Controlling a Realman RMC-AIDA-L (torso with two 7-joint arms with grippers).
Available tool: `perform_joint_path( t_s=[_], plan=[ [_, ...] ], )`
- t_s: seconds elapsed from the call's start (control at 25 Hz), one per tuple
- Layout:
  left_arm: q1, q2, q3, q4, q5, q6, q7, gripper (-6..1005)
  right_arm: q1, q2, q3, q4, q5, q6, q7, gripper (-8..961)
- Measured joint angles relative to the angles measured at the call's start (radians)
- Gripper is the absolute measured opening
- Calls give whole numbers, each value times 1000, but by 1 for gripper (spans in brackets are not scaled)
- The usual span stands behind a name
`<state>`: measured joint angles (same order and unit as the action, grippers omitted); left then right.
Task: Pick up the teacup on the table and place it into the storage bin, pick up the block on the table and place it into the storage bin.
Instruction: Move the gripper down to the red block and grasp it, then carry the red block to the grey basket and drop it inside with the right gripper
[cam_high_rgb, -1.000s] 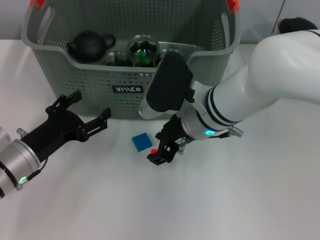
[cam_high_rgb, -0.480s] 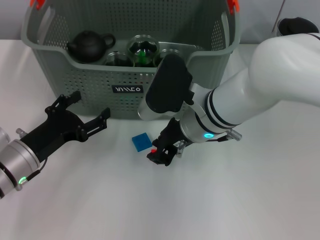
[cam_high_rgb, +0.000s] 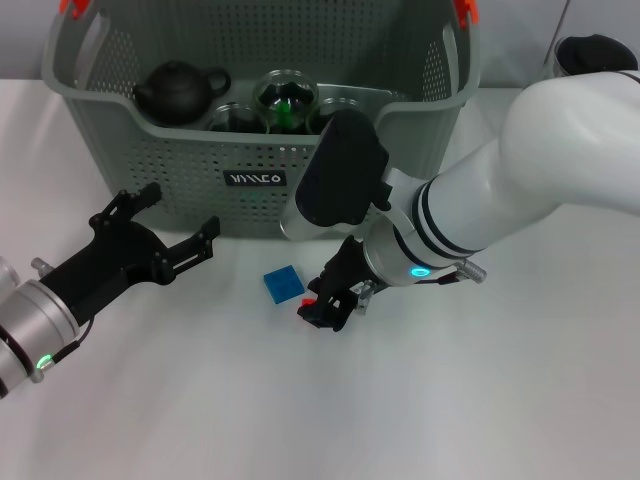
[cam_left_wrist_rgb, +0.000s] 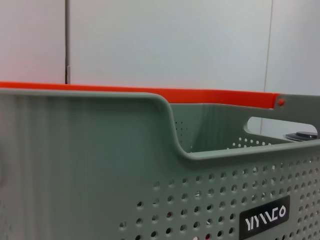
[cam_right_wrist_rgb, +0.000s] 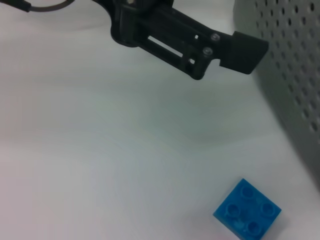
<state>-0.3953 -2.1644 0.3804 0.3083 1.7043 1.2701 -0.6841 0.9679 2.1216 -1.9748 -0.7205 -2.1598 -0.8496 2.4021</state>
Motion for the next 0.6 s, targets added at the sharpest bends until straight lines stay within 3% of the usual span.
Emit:
perform_joint_path(
  t_s=[0.6],
  plan=[
    [1,0,0,0,0,0,0,931,5,-4,-31,10,71,-15,-50,158]
  ],
)
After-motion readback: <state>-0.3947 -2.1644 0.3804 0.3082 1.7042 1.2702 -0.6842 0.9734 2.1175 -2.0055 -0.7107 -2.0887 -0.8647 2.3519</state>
